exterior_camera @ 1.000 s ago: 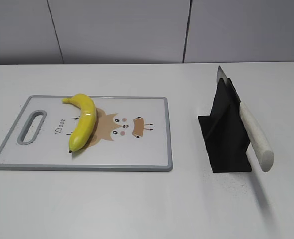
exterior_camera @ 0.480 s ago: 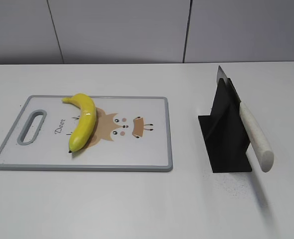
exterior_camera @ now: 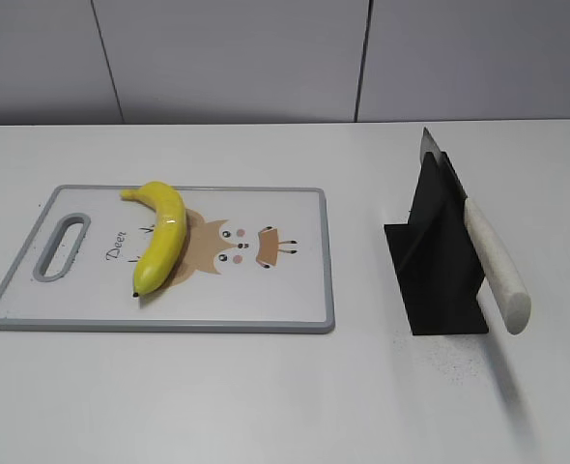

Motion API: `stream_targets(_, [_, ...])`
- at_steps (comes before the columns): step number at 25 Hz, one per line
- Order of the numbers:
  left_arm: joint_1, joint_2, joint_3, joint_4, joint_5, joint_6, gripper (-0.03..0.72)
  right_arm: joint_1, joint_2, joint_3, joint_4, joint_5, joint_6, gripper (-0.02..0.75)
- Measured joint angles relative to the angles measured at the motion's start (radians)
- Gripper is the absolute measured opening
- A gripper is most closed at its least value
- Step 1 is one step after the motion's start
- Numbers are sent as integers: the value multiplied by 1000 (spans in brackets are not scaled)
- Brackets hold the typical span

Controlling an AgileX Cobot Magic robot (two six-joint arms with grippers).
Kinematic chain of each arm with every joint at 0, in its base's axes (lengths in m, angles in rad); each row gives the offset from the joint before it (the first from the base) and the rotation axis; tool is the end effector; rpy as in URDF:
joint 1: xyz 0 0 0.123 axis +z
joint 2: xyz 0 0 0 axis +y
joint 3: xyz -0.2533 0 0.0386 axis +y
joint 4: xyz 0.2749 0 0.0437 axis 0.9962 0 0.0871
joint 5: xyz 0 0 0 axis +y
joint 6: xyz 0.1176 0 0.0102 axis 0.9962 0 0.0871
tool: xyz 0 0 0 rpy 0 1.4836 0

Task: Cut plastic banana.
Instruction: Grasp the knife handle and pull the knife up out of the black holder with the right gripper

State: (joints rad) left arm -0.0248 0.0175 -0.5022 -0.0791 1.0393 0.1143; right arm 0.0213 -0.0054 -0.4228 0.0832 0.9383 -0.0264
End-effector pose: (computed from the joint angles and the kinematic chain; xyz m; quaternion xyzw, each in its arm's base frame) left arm 0.0752 -0.0099 0.2798 0.0599 0.8489 -0.0161 0.5250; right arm 0.0857 0.0097 0.2659 -0.0176 0.8389 0.0401 0.5426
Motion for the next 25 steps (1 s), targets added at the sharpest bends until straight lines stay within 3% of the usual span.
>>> stream_targets(6, [0,0,0,1,0,0,528,0,0,0,0,0,0,589])
stream_targets(12, [0,0,0,3,0,0,646,0,0,0,12,0,0,589])
stream_targets(18, [0,0,0,4,0,0,650,0,19,-18,20,10,-10,589])
stream_targets(25, [0,0,0,5,0,0,640,0,279,-120,-1,52,-21,589])
